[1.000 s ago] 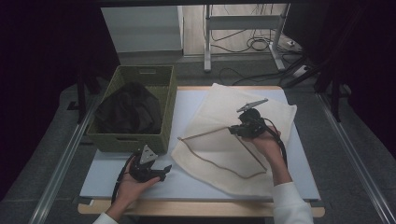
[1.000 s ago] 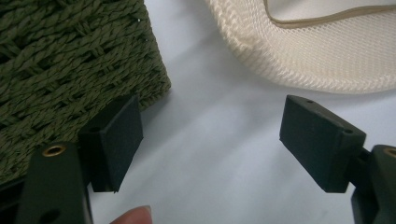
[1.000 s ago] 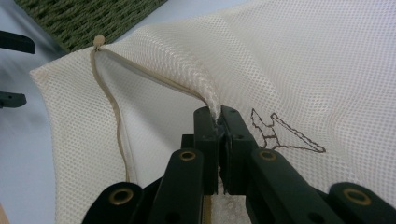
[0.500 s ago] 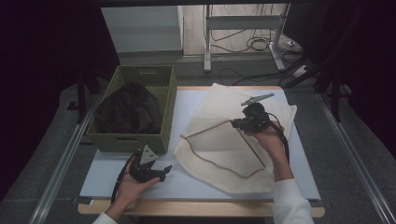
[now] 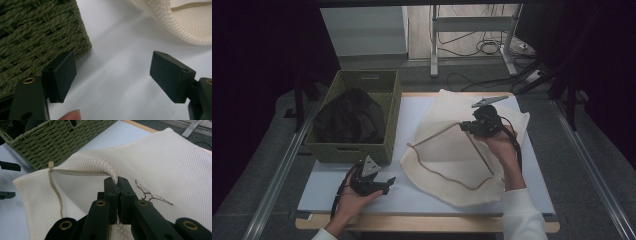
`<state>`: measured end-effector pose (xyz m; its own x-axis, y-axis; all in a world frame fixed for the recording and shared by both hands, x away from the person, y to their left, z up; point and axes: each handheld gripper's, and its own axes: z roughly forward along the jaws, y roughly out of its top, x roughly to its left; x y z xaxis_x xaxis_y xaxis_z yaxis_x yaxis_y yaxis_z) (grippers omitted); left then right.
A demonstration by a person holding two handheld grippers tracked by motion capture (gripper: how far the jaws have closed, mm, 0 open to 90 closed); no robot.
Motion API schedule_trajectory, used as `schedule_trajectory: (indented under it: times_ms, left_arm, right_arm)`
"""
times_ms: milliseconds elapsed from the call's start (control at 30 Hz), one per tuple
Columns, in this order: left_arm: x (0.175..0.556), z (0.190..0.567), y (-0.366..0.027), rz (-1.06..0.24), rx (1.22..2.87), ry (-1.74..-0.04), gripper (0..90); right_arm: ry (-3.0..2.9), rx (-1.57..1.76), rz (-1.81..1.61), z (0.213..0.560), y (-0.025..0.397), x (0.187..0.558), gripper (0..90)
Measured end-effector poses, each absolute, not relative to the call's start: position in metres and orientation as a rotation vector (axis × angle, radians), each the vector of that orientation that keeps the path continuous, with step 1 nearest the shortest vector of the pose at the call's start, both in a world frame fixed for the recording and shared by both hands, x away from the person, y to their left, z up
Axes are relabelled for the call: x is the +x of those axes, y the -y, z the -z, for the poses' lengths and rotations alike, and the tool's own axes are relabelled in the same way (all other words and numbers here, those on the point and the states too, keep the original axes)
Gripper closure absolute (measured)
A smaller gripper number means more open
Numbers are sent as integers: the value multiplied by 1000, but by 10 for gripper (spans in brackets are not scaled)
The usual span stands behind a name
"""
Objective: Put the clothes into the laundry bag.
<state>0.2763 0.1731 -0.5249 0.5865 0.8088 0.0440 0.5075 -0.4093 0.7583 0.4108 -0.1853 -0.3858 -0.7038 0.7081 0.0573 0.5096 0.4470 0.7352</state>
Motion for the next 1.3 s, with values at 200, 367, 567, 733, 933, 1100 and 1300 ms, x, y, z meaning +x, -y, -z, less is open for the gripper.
schedule_trajectory:
  times_ms: [200,367,567,733,933,1100,1300]
  left_arm:
    - [276,522,-170,-520,2104,-1053,205]
    - [273,514,-166,-521,2082,-1069,198]
    - [271,509,-165,-507,2081,-1062,212]
    - [270,508,-167,-483,2082,-1064,218]
    - [263,490,-172,-469,2040,-1058,243]
    - [258,475,-173,-465,1996,-1061,248]
    - [259,467,-176,-463,1979,-1108,240]
  right_arm:
    - [-2451,1047,-1113,387,186,411,868]
    - [-2445,1054,-1112,388,189,411,868]
    - [-2447,1049,-1103,389,188,411,868]
    - [-2447,1050,-1098,389,187,411,868]
    - [-2439,1048,-1097,391,188,411,868]
    - [-2437,1050,-1089,393,188,411,867]
    - [-2434,1047,-1091,394,189,410,867]
